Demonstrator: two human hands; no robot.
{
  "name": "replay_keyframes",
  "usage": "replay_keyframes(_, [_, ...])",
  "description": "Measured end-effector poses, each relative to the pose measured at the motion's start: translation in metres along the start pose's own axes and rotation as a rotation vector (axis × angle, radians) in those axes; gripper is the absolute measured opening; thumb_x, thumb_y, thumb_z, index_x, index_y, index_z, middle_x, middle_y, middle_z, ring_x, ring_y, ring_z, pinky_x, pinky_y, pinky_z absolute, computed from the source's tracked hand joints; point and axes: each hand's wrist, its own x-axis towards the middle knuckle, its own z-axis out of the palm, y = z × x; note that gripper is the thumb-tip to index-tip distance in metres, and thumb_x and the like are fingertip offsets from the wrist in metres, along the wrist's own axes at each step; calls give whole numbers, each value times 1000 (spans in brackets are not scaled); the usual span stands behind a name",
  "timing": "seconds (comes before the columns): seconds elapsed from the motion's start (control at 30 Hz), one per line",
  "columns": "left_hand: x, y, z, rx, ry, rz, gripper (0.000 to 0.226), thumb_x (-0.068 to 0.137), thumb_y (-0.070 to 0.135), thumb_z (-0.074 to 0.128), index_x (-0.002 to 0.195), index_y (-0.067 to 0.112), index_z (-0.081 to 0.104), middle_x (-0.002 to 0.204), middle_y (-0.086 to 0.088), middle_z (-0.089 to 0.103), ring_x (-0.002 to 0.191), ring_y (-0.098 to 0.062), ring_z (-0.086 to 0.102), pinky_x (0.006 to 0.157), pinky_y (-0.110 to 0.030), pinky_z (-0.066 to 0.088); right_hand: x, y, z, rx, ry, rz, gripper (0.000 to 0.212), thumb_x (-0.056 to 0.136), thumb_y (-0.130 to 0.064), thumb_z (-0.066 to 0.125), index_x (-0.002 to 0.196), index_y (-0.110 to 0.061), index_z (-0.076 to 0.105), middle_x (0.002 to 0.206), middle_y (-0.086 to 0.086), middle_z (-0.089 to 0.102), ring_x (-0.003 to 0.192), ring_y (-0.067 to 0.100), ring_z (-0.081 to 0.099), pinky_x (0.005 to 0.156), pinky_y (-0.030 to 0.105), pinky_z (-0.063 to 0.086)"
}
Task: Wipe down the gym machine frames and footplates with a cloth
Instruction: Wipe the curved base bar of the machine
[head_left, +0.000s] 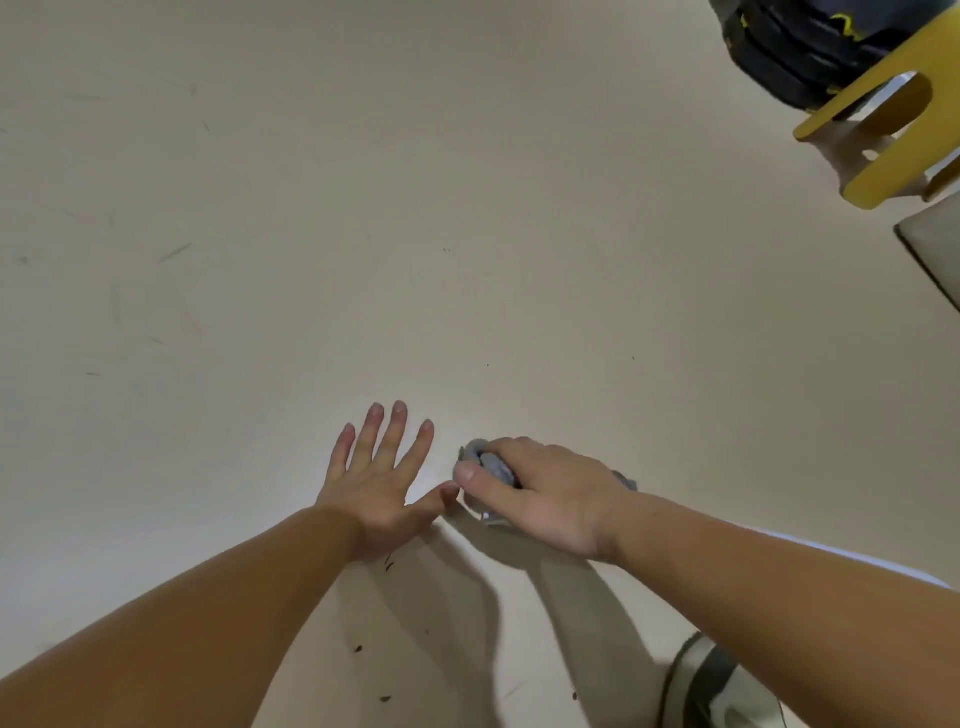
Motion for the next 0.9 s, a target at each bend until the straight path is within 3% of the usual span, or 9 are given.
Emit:
replay_keyframes(0.1, [4, -1, 0, 23, 9, -9, 86, 79, 88, -6, 150, 47, -33, 154, 10, -50, 138, -14, -52, 121, -46, -23, 12, -6, -5, 86, -71, -66, 62, 97, -77, 10, 115, -47, 62, 112, -22, 65, 114, 12, 56, 107, 40, 38])
replay_keyframes(0.23, [3, 1, -2, -3, -20, -18, 82, 89, 84, 6, 153, 46, -28, 154, 10, -49, 139, -14, -51, 121, -45, -24, -5, 53, -12, 56, -51, -33, 48, 105, -64, 16, 128, -54, 56, 128, -16, 62, 120, 14, 52, 103, 31, 37])
replay_keyframes(0.37, [7, 17, -5, -77, -29, -90, 75, 95, 74, 8, 157, 44, -20, 162, 8, -39, 145, -18, -42, 122, -46, -22, -24, 91, -13, 64, 3, 126, 55, 104, -62, 10, 69, -48, 50, 85, -14, 57, 100, 22, 55, 90, 34, 42])
replay_keyframes(0.4, [7, 20, -8, -110, -34, -104, 73, 96, 73, 7, 159, 44, -17, 163, 8, -35, 147, -18, -40, 122, -47, -20, -23, 86, -13, 73, -4, 124, 57, 103, -63, 8, 72, -51, 54, 88, -14, 59, 102, 23, 56, 92, 35, 42])
replay_keyframes(0.47, [7, 23, -20, -176, -84, -133, 71, 97, 72, 4, 160, 44, -11, 165, 9, -32, 149, -18, -36, 123, -46, -18, -15, 71, -12, 94, -38, 87, 58, 102, -66, 5, 112, -57, 62, 119, -10, 66, 121, 24, 54, 102, 37, 39])
replay_keyframes(0.53, [9, 25, -35, -174, -175, -152, 68, 98, 71, 1, 160, 44, -9, 166, 10, -31, 150, -18, -34, 125, -46, -15, -5, 58, -10, 49, -51, 38, 59, 102, -67, 5, 142, -54, 46, 144, -4, 57, 136, 25, 46, 110, 38, 35])
replay_keyframes(0.7, [9, 34, -48, -102, -260, -213, 67, 100, 66, 1, 161, 40, -9, 167, 4, -30, 153, -24, -29, 126, -48, -7, -10, 78, -11, 17, -41, 67, 63, 104, -62, 3, 112, -45, 63, 120, -1, 65, 112, 24, 55, 101, 41, 41])
replay_keyframes(0.8, [10, 60, -63, -83, -227, -226, 59, 105, 55, 5, 161, 35, 12, 170, -8, 5, 156, -35, -4, 126, -49, 8, -39, 129, -18, 5, -1, 220, 58, 104, -61, 5, 114, -48, 61, 118, -11, 64, 105, 19, 55, 97, 39, 41])
replay_keyframes(0.9, [9, 109, -78, -250, -90, -65, 43, 111, 40, 11, 121, 22, 49, 122, 1, 54, 135, -26, 36, 118, -39, 23, -60, 169, -22, 9, 13, 312, 52, 107, -55, 8, 108, -33, 56, 118, 0, 67, 105, 21, 59, 91, 36, 42])
